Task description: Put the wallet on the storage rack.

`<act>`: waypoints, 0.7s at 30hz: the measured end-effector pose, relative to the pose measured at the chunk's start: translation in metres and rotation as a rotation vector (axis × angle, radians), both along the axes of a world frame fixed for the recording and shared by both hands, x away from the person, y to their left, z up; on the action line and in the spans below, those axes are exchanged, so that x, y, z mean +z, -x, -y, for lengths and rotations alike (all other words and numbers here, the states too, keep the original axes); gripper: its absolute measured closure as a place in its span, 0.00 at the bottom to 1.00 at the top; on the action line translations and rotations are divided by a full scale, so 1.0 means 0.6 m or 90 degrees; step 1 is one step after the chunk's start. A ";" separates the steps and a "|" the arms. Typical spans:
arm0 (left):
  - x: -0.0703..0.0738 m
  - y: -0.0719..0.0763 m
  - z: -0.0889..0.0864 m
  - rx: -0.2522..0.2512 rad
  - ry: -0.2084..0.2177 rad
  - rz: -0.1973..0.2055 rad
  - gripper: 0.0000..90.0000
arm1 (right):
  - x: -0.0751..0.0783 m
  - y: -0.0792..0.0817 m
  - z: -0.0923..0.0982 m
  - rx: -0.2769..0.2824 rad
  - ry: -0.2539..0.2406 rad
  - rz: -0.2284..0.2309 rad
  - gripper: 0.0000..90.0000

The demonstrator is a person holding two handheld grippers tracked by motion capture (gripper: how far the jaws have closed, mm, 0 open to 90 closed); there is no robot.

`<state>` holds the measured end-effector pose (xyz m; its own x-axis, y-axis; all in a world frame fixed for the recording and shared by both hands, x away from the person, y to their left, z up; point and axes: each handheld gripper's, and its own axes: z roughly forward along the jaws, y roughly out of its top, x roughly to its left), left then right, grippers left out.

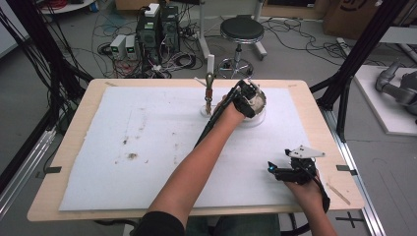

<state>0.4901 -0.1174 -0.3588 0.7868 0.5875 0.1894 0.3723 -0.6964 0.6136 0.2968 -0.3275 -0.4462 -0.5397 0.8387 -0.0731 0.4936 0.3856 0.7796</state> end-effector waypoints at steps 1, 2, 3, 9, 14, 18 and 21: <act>0.000 0.000 0.000 0.000 0.000 0.000 0.37 | 0.000 0.000 0.000 0.000 0.000 0.000 0.19; 0.001 0.001 0.001 -0.004 0.002 0.007 0.35 | 0.000 0.000 0.000 0.000 0.001 0.000 0.19; 0.004 0.002 0.001 -0.004 0.006 0.016 0.35 | 0.000 0.000 0.000 0.000 0.001 0.000 0.19; 0.017 0.005 -0.007 -0.005 0.034 0.021 0.28 | 0.001 0.001 -0.002 0.002 0.003 0.001 0.19; 0.032 0.011 -0.028 0.000 0.065 0.022 0.27 | 0.000 0.000 -0.002 0.003 0.003 0.001 0.19; 0.047 0.019 -0.051 0.002 0.100 0.027 0.27 | 0.000 0.000 -0.004 0.003 0.003 0.000 0.19; 0.051 0.031 -0.068 -0.006 0.123 0.022 0.27 | 0.001 0.000 -0.007 0.002 0.003 0.002 0.19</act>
<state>0.4713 -0.0767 -0.3284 0.7873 0.6083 0.1007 0.3427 -0.5676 0.7486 0.2970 -0.3231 -0.4457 -0.5415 0.8370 -0.0787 0.4905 0.3906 0.7790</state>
